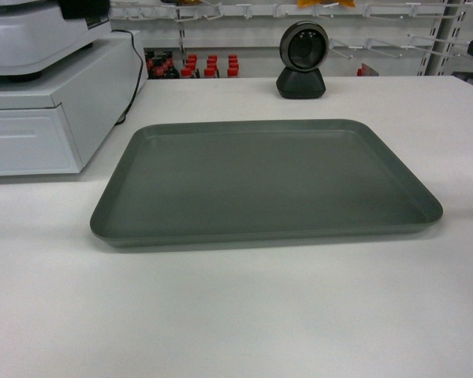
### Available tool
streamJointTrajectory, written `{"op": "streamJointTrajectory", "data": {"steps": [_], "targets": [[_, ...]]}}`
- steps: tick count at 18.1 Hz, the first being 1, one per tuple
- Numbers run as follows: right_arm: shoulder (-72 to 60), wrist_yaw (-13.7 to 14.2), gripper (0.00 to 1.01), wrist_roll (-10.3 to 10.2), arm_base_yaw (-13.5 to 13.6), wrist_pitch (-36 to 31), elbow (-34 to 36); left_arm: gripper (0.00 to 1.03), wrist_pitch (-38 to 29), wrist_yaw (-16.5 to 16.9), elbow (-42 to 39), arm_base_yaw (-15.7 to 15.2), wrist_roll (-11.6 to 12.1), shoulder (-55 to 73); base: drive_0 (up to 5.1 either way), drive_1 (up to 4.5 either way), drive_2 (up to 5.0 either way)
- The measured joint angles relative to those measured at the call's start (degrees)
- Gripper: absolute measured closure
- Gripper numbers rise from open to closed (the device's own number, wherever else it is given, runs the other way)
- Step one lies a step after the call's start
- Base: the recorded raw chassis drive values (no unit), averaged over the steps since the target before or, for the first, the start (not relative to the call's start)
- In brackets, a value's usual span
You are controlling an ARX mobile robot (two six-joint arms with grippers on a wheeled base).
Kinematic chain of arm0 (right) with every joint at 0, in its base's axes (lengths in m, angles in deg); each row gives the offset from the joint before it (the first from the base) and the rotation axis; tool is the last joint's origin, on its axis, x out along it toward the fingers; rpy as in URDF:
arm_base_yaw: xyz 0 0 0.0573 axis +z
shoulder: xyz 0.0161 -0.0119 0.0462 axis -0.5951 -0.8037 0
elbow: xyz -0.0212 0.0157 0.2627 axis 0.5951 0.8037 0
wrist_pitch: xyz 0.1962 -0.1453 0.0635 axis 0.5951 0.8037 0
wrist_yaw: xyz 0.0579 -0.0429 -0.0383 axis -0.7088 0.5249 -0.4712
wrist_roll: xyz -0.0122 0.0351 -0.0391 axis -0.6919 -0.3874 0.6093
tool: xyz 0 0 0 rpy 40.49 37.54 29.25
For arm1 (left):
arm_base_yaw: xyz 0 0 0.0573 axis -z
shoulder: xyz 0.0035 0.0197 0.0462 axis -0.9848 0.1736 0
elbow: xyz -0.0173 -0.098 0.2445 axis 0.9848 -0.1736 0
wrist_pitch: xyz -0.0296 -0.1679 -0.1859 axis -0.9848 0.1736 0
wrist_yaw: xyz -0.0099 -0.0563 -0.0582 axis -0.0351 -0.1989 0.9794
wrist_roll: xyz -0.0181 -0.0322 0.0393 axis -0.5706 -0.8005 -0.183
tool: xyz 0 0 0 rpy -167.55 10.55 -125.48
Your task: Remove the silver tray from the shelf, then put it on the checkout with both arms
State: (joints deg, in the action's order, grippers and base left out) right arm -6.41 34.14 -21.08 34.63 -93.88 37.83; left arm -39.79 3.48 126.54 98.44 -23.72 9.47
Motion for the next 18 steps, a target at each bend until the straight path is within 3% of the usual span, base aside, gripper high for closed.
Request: {"op": "streamJointTrajectory", "data": {"steps": [3, 6, 7, 8, 9, 10, 11, 12, 13, 15, 16, 18], "targets": [[6.4, 0.4, 0.03, -3.6, -0.8, -1.3, 2.3, 0.05, 0.7, -1.0, -2.8, -1.7, -0.8, -11.0, 0.0, 0.0, 0.0], [13.6, 2.1, 0.03, -6.1, -1.6, -1.8, 5.6, 0.05, 3.6, -4.2, -6.8, -4.1, 1.6, -21.0, 0.0, 0.0, 0.0], [14.8, 2.2, 0.03, -6.3, -1.6, -2.0, 6.6, 0.1, 1.9, -0.3, -8.9, -6.6, 3.2, -23.2, 0.0, 0.0, 0.0], [15.6, 5.5, 0.09, -4.4, -1.2, -5.4, 8.5, 0.21, 0.8, 7.1, -12.8, -9.8, 4.2, -26.6, 0.0, 0.0, 0.0], [18.0, 9.1, 0.2, -0.6, -0.6, -6.3, 11.9, 0.32, 0.7, 12.5, -17.3, -12.2, 4.9, -30.0, 0.0, 0.0, 0.0], [21.6, 11.6, 0.31, 3.1, 1.2, -5.5, 15.9, 0.43, 0.1, 15.1, -20.8, -13.5, 5.2, -32.3, 0.0, 0.0, 0.0], [25.3, 11.6, 0.42, 5.2, 2.1, -4.1, 19.0, 0.54, -1.2, 16.5, -23.4, -13.7, 5.2, -33.9, 0.0, 0.0, 0.0], [28.8, 11.6, 0.53, 6.4, 2.3, -3.0, 21.1, 0.65, -2.2, 18.1, -26.0, -14.3, 5.3, -35.7, 0.0, 0.0, 0.0], [33.1, 12.1, 0.64, 6.8, 2.1, -1.3, 23.5, 0.76, -3.0, 21.0, -28.6, -17.5, 5.3, -37.5, 0.0, 0.0, 0.0], [39.4, 12.2, 0.86, 7.4, 1.9, -2.4, 28.6, 0.98, -3.8, 21.0, -32.9, -18.7, 5.3, -40.4, 0.0, 0.0, 0.0], [40.7, 12.1, 0.97, 7.6, 1.9, -2.8, 30.4, 1.01, -3.9, 21.6, -34.5, -18.2, 5.5, -41.7, 0.0, 0.0, 0.0], [43.3, 12.2, 0.99, 7.9, 1.9, -2.6, 34.4, 1.01, -4.2, 21.5, -37.2, -18.3, 5.5, -44.4, 0.0, 0.0, 0.0]]}}
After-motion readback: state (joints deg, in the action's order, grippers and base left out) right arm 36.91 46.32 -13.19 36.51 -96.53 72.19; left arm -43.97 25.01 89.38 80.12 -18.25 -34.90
